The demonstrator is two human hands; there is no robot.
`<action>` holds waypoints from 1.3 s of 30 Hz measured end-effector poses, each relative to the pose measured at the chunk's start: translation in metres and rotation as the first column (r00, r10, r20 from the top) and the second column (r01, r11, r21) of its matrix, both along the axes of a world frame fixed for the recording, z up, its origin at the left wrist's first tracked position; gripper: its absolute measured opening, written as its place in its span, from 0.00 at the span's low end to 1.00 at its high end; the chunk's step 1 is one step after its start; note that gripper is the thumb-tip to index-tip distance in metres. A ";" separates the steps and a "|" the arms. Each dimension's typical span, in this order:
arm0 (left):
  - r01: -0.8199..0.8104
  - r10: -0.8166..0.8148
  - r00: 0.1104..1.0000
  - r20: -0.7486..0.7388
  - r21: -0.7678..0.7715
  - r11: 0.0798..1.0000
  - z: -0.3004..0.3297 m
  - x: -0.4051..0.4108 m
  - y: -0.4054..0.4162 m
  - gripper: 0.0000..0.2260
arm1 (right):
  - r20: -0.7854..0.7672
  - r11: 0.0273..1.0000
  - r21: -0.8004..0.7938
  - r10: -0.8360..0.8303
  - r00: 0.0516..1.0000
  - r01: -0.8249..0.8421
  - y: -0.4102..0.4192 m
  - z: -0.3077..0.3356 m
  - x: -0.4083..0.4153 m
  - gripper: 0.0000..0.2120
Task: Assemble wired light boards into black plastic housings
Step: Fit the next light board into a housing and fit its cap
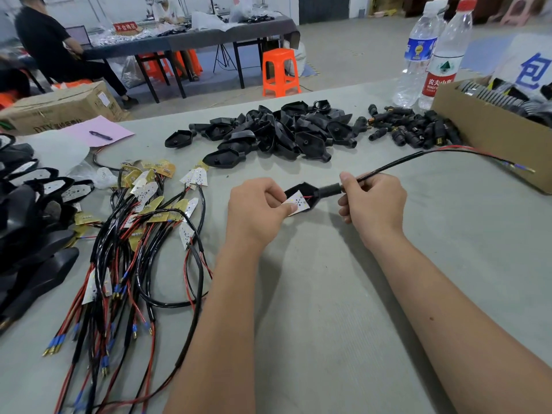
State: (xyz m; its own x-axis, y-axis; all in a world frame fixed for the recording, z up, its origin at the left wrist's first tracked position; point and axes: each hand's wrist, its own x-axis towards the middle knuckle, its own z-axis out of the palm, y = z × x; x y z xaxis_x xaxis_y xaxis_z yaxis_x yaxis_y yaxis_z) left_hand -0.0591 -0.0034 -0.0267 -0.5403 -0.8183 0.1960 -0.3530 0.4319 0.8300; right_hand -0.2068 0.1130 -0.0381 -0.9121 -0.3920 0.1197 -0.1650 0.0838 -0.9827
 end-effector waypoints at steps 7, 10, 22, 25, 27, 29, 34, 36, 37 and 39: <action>0.003 0.012 0.976 -0.216 0.068 0.998 0.005 0.004 -0.004 0.05 | 0.073 0.995 -0.054 0.082 0.994 -0.078 0.002 0.002 -0.005 0.14; -0.058 0.065 0.968 -0.241 0.039 0.998 0.004 0.004 -0.002 0.06 | 0.115 0.983 -0.139 0.140 0.983 -0.124 0.005 0.004 -0.006 0.13; 0.196 0.096 0.896 -0.433 0.581 0.790 0.009 -0.002 0.010 0.08 | 0.247 0.937 -0.331 0.203 0.948 -0.114 0.006 0.005 -0.008 0.15; 0.259 0.070 0.888 -0.454 0.621 0.740 0.010 0.002 0.009 0.04 | 0.269 0.939 -0.332 0.188 0.945 -0.092 0.005 0.004 -0.010 0.14; 0.266 0.070 0.877 -0.475 0.603 0.752 0.010 0.002 0.008 0.03 | 0.273 0.938 -0.330 0.199 0.941 -0.103 0.005 0.005 -0.010 0.14; 0.240 0.065 0.878 -0.473 0.556 0.796 0.010 0.002 0.008 0.02 | 0.272 0.939 -0.323 0.216 0.938 -0.122 0.004 0.005 -0.010 0.14; 0.153 0.049 0.907 -0.419 0.434 0.888 0.007 0.000 0.005 0.01 | 0.258 0.942 -0.304 0.225 0.940 -0.143 0.005 0.004 -0.011 0.14; 0.149 0.059 0.908 -0.415 0.451 0.880 0.006 0.000 0.005 0.01 | 0.254 0.939 -0.310 0.234 0.938 -0.150 0.005 0.003 -0.012 0.14; 0.150 0.068 0.907 -0.416 0.470 0.870 0.006 0.001 0.004 0.01 | 0.250 0.937 -0.312 0.241 0.938 -0.158 0.005 0.003 -0.012 0.13; 0.150 0.092 0.902 -0.422 0.507 0.849 0.007 0.003 0.003 0.02 | 0.239 0.934 -0.314 0.250 0.938 -0.169 0.005 0.003 -0.012 0.12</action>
